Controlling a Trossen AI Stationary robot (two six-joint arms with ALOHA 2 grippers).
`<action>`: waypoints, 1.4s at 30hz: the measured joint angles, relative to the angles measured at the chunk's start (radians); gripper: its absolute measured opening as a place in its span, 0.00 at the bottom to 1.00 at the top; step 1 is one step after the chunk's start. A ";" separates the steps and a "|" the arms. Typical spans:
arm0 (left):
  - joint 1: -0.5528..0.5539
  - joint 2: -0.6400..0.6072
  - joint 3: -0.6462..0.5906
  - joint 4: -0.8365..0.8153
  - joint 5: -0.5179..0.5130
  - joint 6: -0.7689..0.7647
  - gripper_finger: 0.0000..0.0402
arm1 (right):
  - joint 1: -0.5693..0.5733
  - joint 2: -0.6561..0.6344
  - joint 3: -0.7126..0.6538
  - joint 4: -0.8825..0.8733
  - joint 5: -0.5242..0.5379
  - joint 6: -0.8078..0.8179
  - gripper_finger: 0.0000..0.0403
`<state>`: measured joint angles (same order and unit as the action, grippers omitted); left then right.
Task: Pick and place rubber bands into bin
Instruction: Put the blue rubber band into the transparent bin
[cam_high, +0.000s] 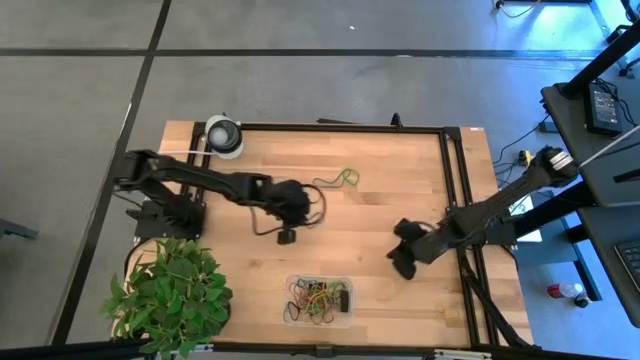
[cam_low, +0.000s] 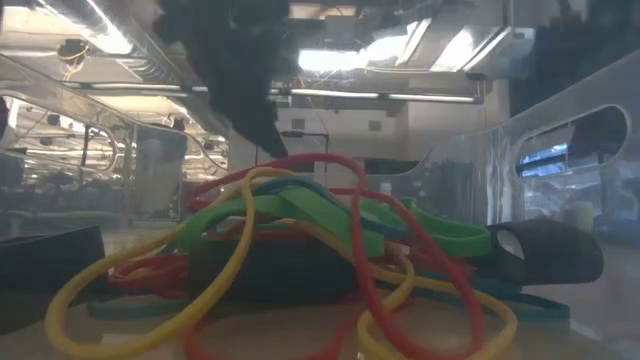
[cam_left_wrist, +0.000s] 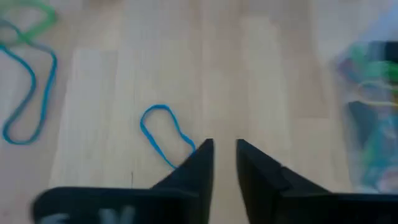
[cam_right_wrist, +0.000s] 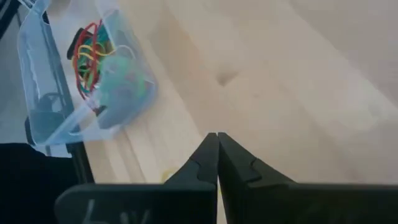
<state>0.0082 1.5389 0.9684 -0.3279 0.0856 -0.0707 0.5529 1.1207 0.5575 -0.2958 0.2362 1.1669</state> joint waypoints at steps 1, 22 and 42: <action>0.001 0.036 0.030 -0.029 -0.008 -0.010 0.19 | 0.000 -0.038 -0.031 0.000 0.000 -0.001 0.01; 0.027 0.444 0.260 -0.147 -0.200 -0.021 0.46 | 0.000 -0.433 -0.257 0.069 0.140 0.007 0.02; -0.042 0.259 0.252 -0.255 -0.243 -0.088 0.00 | 0.000 -0.428 -0.257 0.107 0.295 0.003 0.02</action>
<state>-0.0340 1.7976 1.2201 -0.5827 -0.1570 -0.1590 0.5526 0.6930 0.3004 -0.1888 0.5308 1.1701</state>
